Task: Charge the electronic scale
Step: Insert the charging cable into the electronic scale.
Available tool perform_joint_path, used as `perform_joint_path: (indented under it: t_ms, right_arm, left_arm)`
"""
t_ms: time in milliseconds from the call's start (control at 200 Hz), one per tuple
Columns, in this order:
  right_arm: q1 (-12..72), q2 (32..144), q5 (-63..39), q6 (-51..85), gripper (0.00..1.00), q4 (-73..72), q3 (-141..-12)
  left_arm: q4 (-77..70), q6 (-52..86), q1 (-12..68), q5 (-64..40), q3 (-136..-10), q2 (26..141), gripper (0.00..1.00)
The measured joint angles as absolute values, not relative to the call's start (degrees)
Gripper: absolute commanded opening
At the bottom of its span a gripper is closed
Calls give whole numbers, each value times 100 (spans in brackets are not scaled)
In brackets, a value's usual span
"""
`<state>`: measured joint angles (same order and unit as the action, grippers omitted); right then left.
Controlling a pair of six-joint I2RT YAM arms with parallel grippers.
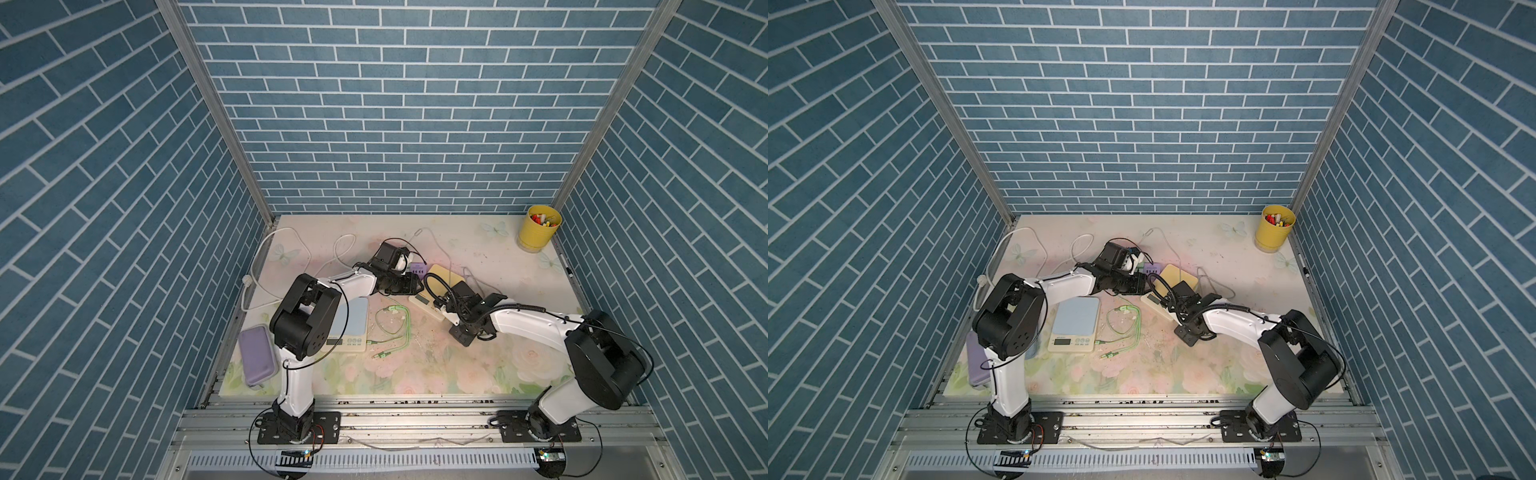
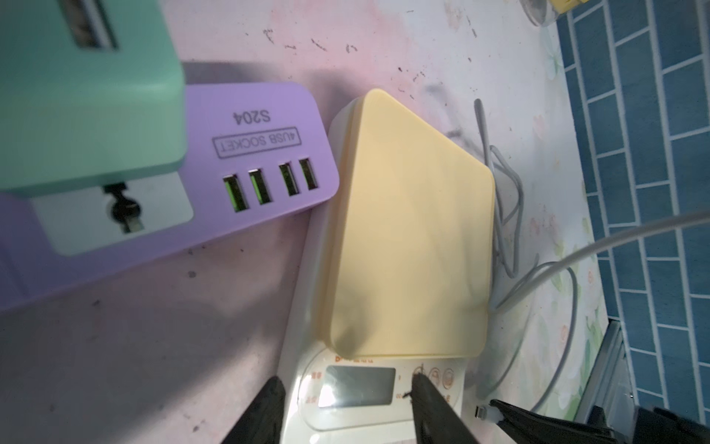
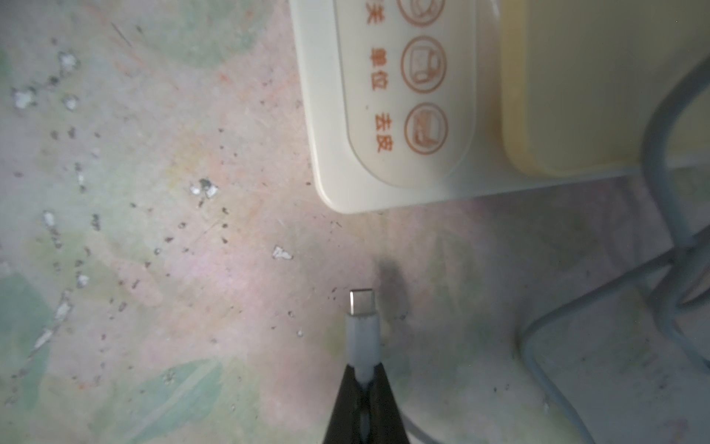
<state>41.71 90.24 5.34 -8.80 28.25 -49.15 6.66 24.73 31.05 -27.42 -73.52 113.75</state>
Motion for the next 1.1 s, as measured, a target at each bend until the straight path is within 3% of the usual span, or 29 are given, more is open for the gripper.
perform_joint_path:
  t_ms: [270,1100]
  right_arm:
    - [4042,9537,515,-882,0,2687,-5330]
    - [3861,9448,97,-882,0,2637,-5332]
  left_arm:
    - [770,2265,3105,-2569,-7710,11705,57]
    - [661,2338,3114,-2902,-7741,11959,54]
